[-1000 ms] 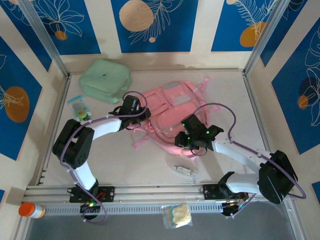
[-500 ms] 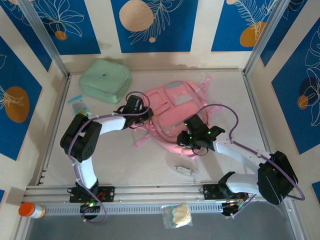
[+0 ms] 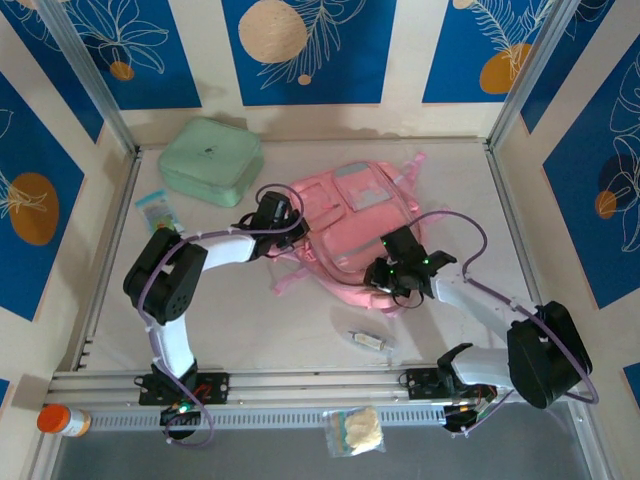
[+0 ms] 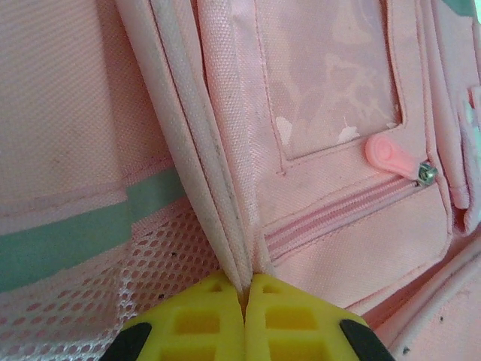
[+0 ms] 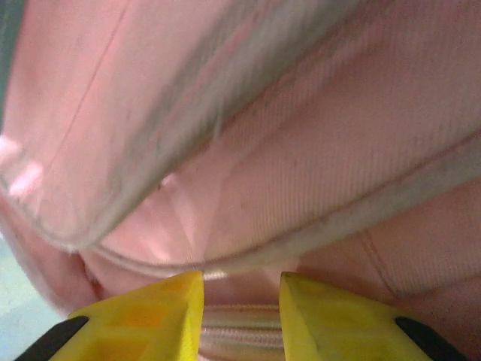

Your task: Pack the student bag

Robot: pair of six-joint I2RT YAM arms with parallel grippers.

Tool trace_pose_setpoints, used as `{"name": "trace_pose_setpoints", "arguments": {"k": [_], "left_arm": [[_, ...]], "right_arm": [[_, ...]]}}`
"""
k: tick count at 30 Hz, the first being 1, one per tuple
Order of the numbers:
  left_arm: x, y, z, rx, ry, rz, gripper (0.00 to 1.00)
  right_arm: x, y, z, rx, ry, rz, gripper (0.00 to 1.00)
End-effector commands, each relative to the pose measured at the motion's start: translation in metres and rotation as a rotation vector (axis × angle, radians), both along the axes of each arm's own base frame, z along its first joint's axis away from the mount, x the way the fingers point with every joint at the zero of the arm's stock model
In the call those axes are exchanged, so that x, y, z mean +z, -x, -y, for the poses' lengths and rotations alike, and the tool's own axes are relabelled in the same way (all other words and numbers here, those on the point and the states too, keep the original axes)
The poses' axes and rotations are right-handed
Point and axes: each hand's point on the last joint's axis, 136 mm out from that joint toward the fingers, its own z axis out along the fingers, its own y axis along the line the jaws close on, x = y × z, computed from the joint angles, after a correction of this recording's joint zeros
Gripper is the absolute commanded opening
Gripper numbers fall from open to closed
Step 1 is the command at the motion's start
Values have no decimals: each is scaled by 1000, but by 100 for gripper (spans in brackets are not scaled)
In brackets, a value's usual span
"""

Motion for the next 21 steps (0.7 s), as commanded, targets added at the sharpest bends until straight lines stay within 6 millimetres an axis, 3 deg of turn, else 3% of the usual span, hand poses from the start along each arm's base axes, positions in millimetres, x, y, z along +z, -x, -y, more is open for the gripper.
{"name": "trace_pose_setpoints", "arguments": {"k": [1,8,11,14,17,21], "left_arm": [[27,18,19,-50,64,41,0],[21,53,25,-24,94,0,0],[26,61,33,-5,142,-3,0],[28,64,35,23,166,-12,0],[31,66,39,39,186,-8,0],[33,70,45,51,226,-24,0]], "right_arm": [[-5,-19,10,6,12,23,34],[14,-94,31,-11,4,90,35],[21,-111,33,13,17,97,34],[37,-104,37,0,50,109,39],[48,-84,34,34,110,118,44],[54,-48,4,142,121,148,47]]}}
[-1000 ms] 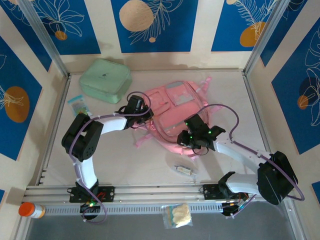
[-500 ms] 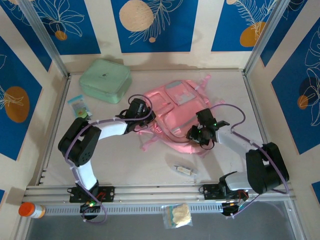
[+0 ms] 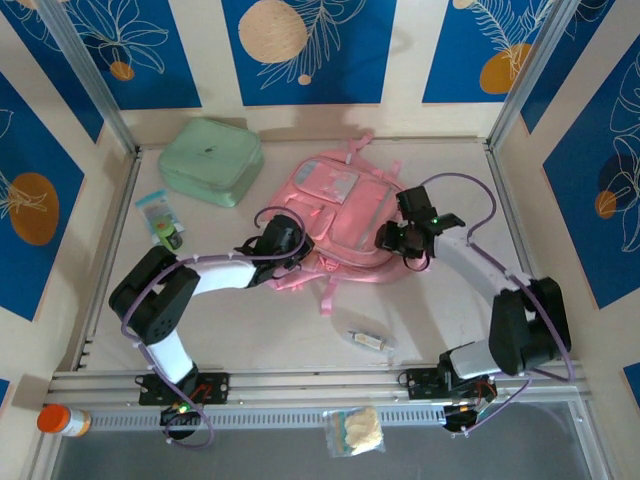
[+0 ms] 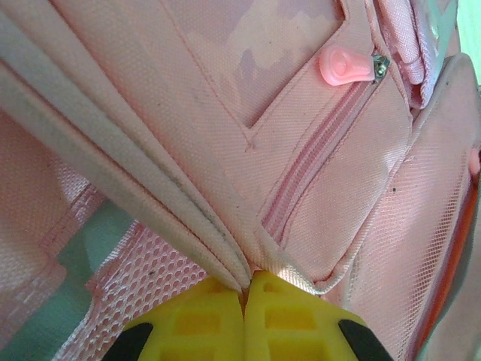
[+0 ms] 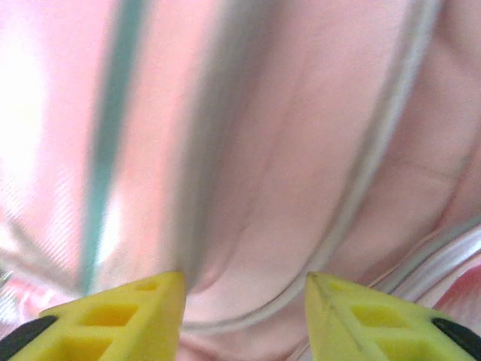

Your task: Pack the student bag

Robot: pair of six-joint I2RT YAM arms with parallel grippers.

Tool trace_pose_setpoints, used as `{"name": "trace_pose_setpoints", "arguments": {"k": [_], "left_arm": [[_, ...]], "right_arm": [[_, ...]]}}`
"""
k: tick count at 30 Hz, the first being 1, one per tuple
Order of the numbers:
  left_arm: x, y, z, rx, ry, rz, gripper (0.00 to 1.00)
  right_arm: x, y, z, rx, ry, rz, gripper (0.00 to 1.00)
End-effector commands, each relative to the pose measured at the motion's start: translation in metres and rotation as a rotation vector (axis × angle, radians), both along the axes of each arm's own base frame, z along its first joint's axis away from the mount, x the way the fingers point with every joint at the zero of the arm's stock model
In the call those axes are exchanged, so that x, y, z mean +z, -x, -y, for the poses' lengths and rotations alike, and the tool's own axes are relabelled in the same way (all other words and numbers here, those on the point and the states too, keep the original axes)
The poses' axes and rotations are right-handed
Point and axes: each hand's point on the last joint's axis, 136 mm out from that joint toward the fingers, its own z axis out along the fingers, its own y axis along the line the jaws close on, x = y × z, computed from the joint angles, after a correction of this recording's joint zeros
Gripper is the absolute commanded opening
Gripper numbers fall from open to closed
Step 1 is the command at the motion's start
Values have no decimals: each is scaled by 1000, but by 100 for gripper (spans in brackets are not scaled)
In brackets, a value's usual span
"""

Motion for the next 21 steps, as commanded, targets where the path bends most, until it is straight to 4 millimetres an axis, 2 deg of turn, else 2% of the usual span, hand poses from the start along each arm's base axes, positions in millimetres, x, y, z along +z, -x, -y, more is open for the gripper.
{"name": "trace_pose_setpoints", "arguments": {"k": [1,5,7,11,13,16,21], "left_arm": [[28,19,33,-86,129,24,0],[35,20,33,-65,162,46,0],[39,20,33,-67,159,51,0],[49,20,35,-78,152,77,0],[52,20,34,-77,153,85,0],[56,19,35,-82,161,95,0],[58,18,38,-85,174,106,0]], "right_arm": [[6,34,-33,136,-5,20,47],[-1,53,-76,252,-9,36,46],[-6,51,-99,310,-23,46,46],[-17,33,-123,360,38,81,38],[-23,25,-131,384,62,114,37],[-29,15,-128,370,115,125,36],[-26,8,-130,361,115,171,35]]}}
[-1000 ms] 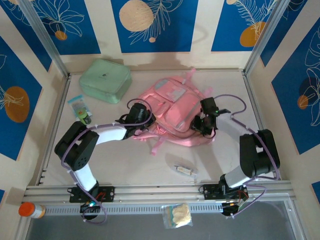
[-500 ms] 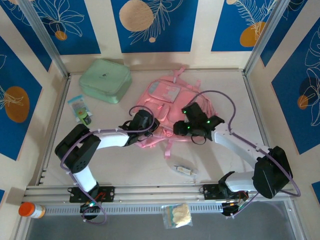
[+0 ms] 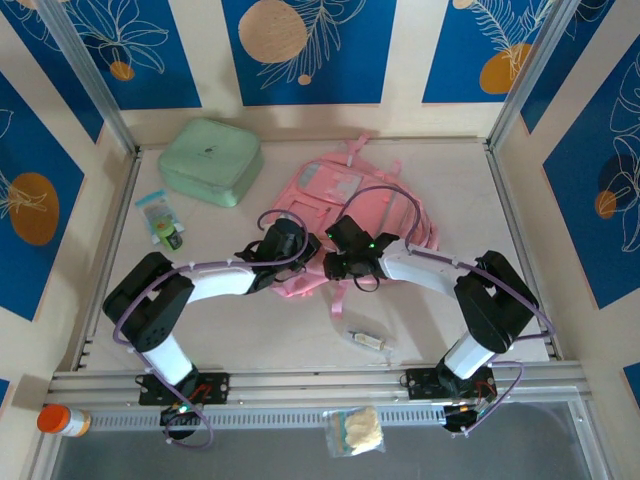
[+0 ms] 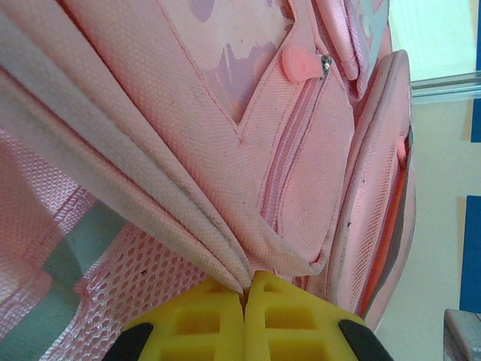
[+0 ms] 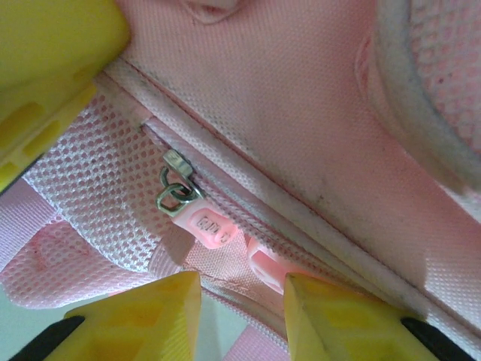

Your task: Pack the student bag

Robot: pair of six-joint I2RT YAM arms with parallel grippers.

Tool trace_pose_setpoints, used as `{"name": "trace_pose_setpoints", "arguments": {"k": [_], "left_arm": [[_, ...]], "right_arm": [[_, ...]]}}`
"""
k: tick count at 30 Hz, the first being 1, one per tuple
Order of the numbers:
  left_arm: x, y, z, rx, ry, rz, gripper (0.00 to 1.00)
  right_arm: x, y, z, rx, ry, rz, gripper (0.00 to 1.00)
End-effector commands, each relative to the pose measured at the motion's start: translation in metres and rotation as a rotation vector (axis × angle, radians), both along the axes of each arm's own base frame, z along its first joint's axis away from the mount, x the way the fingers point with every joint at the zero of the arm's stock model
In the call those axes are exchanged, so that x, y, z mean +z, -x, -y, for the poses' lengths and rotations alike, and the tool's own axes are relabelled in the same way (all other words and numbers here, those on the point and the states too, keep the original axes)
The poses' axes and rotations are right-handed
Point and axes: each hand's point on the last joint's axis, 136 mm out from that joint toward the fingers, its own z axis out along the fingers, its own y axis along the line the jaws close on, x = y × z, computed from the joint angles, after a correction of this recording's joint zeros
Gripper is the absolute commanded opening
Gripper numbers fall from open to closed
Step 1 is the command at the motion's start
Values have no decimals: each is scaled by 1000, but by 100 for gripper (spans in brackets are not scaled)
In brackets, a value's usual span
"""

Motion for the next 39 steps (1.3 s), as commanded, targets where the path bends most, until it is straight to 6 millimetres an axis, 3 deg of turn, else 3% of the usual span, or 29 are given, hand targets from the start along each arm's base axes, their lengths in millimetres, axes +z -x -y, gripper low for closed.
{"name": "trace_pose_setpoints", "arguments": {"k": [1,5,10,17,26,34,39], "left_arm": [[36,5,19,-66,81,86,0],[38,6,23,-87,84,87,0],[42,6,19,-67,93,96,0],[49,6,25,-80,124,103,0],[55,7,26,-83,125,112,0],[57,6,29,-90,129,117,0],[59,6,27,-83,120,124,0]], "right_arm": [[23,-27,-9,-10,-10,146,35],[34,-24,-19,27,-45,193,35],[41,-26,-17,-3,-12,234,35],[32,-35,-16,-30,-30,230,35],[57,-41,-23,-17,-20,360,33],[36,-50,-15,-54,34,332,28],[37,-50,-10,-84,48,343,19]]}}
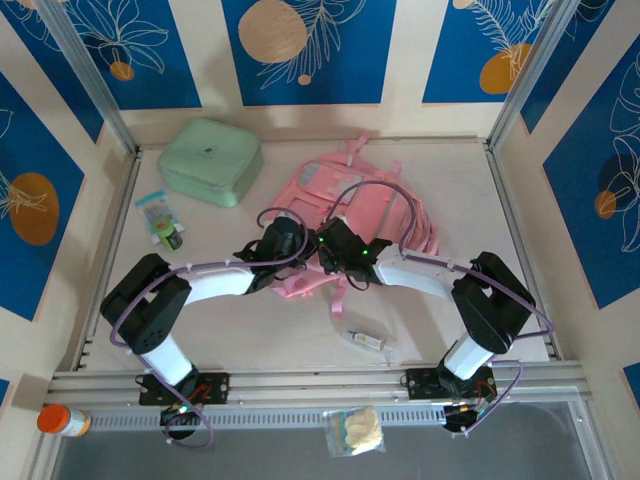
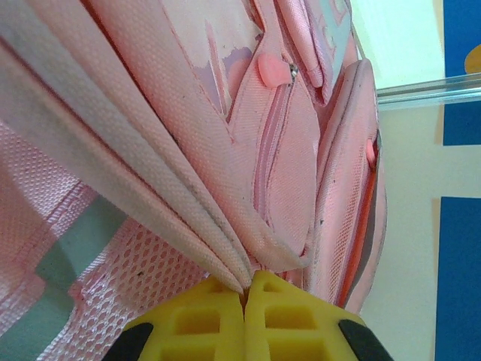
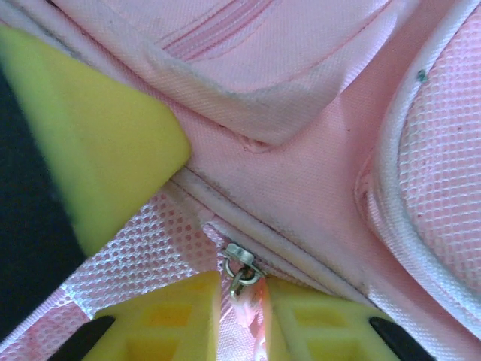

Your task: Pack the student bag

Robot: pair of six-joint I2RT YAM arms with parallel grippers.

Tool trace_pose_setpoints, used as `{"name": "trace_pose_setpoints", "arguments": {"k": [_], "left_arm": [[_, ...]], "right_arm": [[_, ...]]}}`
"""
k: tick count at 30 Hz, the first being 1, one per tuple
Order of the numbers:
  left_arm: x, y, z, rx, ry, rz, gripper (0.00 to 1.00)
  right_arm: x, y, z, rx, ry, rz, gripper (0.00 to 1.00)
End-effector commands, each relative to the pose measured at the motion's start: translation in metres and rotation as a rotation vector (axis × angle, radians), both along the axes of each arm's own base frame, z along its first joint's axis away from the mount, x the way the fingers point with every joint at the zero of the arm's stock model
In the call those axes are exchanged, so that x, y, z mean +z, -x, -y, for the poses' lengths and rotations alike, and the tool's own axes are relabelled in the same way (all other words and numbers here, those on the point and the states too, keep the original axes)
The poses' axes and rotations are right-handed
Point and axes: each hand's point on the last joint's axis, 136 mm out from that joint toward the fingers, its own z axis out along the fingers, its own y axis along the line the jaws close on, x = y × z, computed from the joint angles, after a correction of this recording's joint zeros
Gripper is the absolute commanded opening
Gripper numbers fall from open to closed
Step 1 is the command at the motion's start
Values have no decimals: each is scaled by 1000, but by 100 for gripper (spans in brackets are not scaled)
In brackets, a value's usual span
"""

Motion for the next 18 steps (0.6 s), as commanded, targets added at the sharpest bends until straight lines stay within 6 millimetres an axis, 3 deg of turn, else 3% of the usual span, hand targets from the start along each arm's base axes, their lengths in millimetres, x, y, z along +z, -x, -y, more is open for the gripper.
{"name": "trace_pose_setpoints", "arguments": {"k": [1,6,10,18], "left_arm": [[44,10,24,-88,79,86,0],[43,10,17,-81,43,93,0],[39,3,6,-68,14,93,0],[32,-20,-33,-25,-36,83,0]], "right_arm": [[20,-22,1,-63,-17,106,17],[37,-16,12,-101,-20,119,5],[48,-5,20,-106,-27,103,2],[50,39,48,-75,-75,-79,0]]}}
